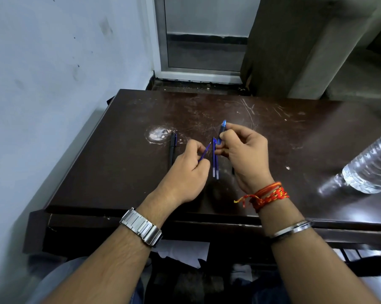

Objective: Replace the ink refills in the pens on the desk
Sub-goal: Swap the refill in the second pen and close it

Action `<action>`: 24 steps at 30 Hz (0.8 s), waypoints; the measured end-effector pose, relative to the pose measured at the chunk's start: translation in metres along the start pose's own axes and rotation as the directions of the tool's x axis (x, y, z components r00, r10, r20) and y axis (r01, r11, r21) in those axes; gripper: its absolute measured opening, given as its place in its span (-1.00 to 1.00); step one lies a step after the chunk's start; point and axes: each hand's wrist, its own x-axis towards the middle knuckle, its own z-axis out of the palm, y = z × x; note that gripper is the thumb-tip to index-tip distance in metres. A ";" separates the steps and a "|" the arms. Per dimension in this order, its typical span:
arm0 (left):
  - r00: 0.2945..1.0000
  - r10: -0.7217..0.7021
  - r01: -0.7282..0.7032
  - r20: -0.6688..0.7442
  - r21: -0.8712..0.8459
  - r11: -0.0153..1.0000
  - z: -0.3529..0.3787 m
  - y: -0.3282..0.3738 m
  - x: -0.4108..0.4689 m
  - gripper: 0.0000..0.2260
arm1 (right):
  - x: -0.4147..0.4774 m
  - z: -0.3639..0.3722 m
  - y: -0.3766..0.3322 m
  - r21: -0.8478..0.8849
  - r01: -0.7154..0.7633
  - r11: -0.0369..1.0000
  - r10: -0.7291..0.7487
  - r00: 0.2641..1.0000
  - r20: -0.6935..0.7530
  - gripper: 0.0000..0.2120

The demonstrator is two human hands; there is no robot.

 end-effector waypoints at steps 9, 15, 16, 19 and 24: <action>0.998 -0.009 0.011 0.057 -0.026 1.000 -0.001 0.001 0.000 -0.92 | -0.005 0.001 -0.003 0.158 -0.004 0.987 -0.006 0.998 0.058 -0.88; 0.998 -0.020 0.021 0.062 -0.018 1.000 -0.002 0.001 -0.001 -0.90 | -0.005 0.003 -0.001 0.152 -0.041 0.988 0.025 0.995 0.101 -0.91; 0.998 -0.022 0.024 0.061 -0.019 1.000 -0.002 0.001 -0.001 -0.90 | -0.004 0.003 -0.001 0.152 -0.041 0.988 0.025 0.994 0.104 -0.91; 0.998 -0.029 0.031 0.061 -0.022 0.999 -0.002 0.001 -0.001 -0.90 | -0.004 0.003 -0.001 0.163 -0.046 0.986 0.027 0.993 0.116 -0.91; 0.999 -0.031 0.032 0.031 -0.051 0.998 -0.002 0.001 0.000 -0.89 | -0.004 0.002 0.001 0.178 -0.053 0.983 0.033 0.993 0.117 -0.91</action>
